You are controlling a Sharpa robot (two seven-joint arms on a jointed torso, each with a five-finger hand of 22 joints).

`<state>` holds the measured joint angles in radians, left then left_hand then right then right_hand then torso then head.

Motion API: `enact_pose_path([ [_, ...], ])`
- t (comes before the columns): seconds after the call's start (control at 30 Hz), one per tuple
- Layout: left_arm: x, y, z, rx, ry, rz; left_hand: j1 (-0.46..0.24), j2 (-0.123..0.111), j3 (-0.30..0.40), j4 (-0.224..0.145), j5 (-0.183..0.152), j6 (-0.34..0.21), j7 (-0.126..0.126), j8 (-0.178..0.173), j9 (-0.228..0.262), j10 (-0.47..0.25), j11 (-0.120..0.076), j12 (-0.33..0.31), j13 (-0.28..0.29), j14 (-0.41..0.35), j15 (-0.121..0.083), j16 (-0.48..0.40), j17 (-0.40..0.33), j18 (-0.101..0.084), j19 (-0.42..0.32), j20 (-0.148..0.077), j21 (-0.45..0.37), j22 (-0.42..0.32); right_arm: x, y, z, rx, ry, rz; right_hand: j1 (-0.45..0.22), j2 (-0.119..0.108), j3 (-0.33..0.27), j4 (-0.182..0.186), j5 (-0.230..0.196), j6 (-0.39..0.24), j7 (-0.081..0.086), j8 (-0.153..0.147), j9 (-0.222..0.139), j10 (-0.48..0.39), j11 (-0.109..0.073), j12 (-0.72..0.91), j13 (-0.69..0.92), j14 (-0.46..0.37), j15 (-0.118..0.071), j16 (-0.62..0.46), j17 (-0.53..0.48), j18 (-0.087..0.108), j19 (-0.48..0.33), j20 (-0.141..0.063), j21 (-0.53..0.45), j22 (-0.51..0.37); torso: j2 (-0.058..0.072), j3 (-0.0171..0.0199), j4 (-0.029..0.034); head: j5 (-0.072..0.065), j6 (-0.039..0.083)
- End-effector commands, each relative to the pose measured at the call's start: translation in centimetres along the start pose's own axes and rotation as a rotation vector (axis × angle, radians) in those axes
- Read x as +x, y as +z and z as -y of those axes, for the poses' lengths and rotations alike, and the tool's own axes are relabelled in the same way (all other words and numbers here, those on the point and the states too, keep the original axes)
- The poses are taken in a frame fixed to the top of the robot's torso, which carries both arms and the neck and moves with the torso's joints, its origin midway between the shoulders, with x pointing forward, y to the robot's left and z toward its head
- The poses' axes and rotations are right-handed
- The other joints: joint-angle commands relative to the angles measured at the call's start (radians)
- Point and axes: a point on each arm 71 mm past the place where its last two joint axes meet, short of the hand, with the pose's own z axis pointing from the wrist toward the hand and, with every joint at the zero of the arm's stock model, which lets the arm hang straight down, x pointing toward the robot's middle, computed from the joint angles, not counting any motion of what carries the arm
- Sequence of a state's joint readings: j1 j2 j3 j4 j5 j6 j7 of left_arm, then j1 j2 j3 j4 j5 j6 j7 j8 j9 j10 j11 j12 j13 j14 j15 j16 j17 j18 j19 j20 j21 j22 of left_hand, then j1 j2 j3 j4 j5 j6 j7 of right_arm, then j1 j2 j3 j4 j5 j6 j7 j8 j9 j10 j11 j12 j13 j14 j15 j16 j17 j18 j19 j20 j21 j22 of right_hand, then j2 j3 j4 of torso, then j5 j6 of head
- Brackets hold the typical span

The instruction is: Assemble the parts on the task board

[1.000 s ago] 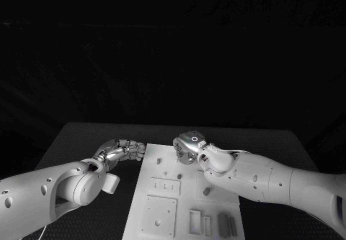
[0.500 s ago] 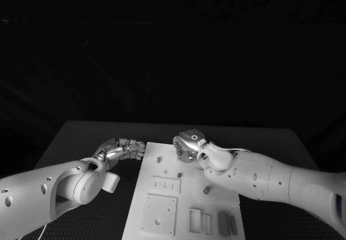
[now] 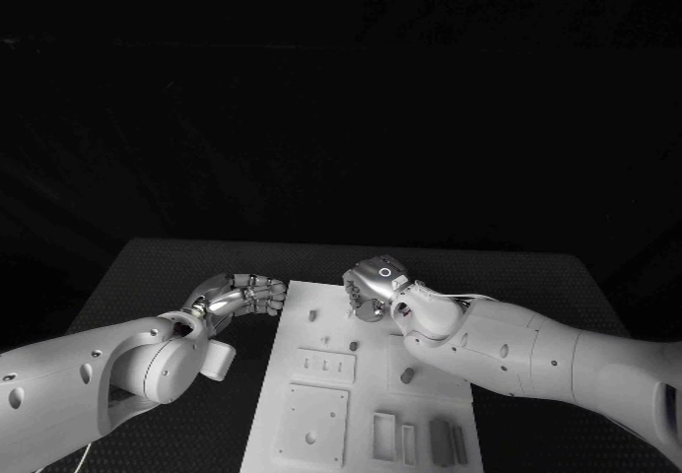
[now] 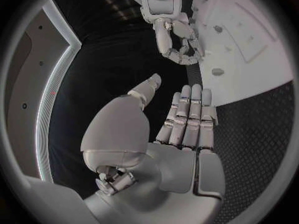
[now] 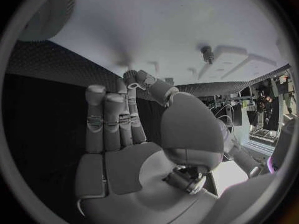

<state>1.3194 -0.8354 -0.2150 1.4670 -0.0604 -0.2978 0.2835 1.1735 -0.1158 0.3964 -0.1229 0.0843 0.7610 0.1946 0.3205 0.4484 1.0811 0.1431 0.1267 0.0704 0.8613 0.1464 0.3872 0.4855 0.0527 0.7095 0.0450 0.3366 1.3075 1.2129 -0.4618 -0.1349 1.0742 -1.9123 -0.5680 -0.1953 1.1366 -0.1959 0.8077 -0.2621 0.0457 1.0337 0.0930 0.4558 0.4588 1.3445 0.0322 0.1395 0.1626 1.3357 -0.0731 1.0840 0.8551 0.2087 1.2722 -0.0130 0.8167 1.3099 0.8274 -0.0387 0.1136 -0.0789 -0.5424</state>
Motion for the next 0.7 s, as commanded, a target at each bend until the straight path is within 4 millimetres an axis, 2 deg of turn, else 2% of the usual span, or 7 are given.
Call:
enact_pose_path([
  [0.03, 0.15, 0.01, 0.16, 0.01, 0.001, -0.014, -0.01, -0.001, -0.001, -0.007, -0.007, 0.002, 0.004, -0.003, -0.002, 0.002, 0.003, -0.005, -0.001, 0.001, 0.003, -0.004, -0.001, 0.02, 0.006, 0.003, -0.004, 0.015, 0.12, -0.04, 0.1, 0.005, -0.018, -0.01, 0.019, 0.008, 0.006, 0.001, 0.003, 0.008, 0.0, -0.002, 0.001, 0.037, -0.012, 0.007, 0.107, -0.011, -0.017, 0.005, -0.002, 0.053, 0.002, -0.013, 0.007, 0.018, 0.001, 0.0, -0.0002, 0.0, 0.0],
  [0.23, 0.16, 0.01, 0.16, 0.01, 0.001, -0.014, -0.011, -0.001, 0.0, -0.008, -0.007, 0.002, 0.004, -0.003, -0.002, 0.002, 0.003, -0.006, -0.001, 0.001, 0.003, -0.004, -0.001, 0.021, 0.006, 0.003, -0.004, 0.015, 0.19, 0.0, 0.18, 0.008, 0.002, -0.016, 0.016, 0.006, 0.007, 0.004, 0.003, 0.007, 0.0, -0.003, 0.001, 0.036, -0.011, 0.006, 0.11, -0.012, -0.016, 0.006, -0.002, 0.053, 0.002, -0.012, 0.007, 0.017, 0.002, -0.0009, 0.0009, -0.002, 0.002],
  [0.3, 0.17, 0.02, 0.16, 0.009, 0.001, -0.014, -0.011, -0.001, 0.0, -0.008, -0.007, 0.002, 0.004, -0.003, -0.002, 0.002, 0.003, -0.006, -0.001, 0.001, 0.003, -0.004, 0.0, 0.021, 0.006, 0.003, -0.004, 0.016, 0.32, 0.07, 0.22, 0.014, 0.031, -0.03, 0.01, -0.007, 0.013, 0.014, 0.003, -0.008, 0.006, -0.014, 0.001, 0.021, -0.005, -0.005, 0.113, -0.02, -0.011, -0.001, -0.007, 0.053, -0.009, -0.008, 0.002, 0.015, 0.002, -0.0007, 0.0001, -0.001, 0.002],
  [0.43, 0.16, 0.02, 0.15, 0.009, 0.001, -0.013, -0.012, -0.002, 0.001, -0.009, -0.007, 0.002, 0.004, -0.004, -0.002, 0.002, 0.003, -0.006, -0.001, 0.001, 0.003, -0.005, 0.0, 0.021, 0.006, 0.003, -0.004, 0.016, 0.42, 0.1, 0.39, 0.024, 0.059, -0.039, -0.021, -0.093, 0.016, 0.054, 0.002, -0.111, 0.049, -0.076, -0.021, -0.09, 0.035, -0.073, 0.092, -0.026, 0.031, -0.02, -0.024, 0.052, -0.021, 0.0, -0.008, 0.011, 0.002, -0.0008, 0.0001, -0.001, 0.002],
  [0.5, 0.13, 0.0, 0.14, 0.007, 0.002, -0.011, -0.013, -0.002, 0.001, -0.01, -0.007, 0.001, 0.004, -0.004, -0.002, 0.001, 0.004, -0.007, -0.001, 0.0, 0.003, -0.005, 0.0, 0.021, 0.006, 0.003, -0.004, 0.016, 0.45, 0.08, 0.56, 0.031, 0.057, -0.04, -0.033, -0.101, -0.02, 0.044, 0.003, -0.167, 0.073, -0.107, -0.034, -0.165, 0.066, -0.078, 0.071, -0.02, 0.056, -0.015, -0.026, 0.048, -0.022, 0.006, -0.006, 0.013, 0.002, -0.001, 0.0001, -0.001, 0.002],
  [0.53, 0.1, 0.0, 0.14, 0.007, 0.002, -0.01, -0.014, -0.002, 0.002, -0.01, -0.007, 0.001, 0.004, -0.004, -0.002, 0.001, 0.004, -0.007, -0.001, 0.0, 0.003, -0.005, 0.0, 0.021, 0.006, 0.003, -0.004, 0.016, 0.44, 0.05, 0.71, 0.036, 0.058, -0.036, -0.043, -0.102, -0.037, 0.041, 0.001, -0.177, 0.077, -0.112, -0.036, -0.182, 0.069, -0.079, 0.064, -0.021, 0.064, -0.014, -0.027, 0.048, -0.024, 0.008, -0.006, 0.013, 0.002, -0.001, 0.0001, -0.001, 0.002],
  [0.7, -0.03, -0.05, 0.13, 0.007, 0.003, -0.005, -0.015, -0.003, 0.002, -0.011, -0.007, 0.001, 0.005, -0.004, -0.002, 0.001, 0.004, -0.007, -0.001, -0.001, 0.003, -0.006, -0.001, 0.021, 0.006, 0.003, -0.004, 0.016, 0.21, -0.07, 0.99, 0.046, 0.073, -0.005, -0.083, -0.105, -0.111, 0.015, 0.003, -0.206, 0.071, -0.123, -0.04, -0.237, 0.086, -0.08, 0.042, -0.031, 0.076, -0.015, -0.031, 0.049, -0.035, 0.011, -0.013, 0.011, 0.002, -0.0011, 0.0004, -0.001, 0.002],
])
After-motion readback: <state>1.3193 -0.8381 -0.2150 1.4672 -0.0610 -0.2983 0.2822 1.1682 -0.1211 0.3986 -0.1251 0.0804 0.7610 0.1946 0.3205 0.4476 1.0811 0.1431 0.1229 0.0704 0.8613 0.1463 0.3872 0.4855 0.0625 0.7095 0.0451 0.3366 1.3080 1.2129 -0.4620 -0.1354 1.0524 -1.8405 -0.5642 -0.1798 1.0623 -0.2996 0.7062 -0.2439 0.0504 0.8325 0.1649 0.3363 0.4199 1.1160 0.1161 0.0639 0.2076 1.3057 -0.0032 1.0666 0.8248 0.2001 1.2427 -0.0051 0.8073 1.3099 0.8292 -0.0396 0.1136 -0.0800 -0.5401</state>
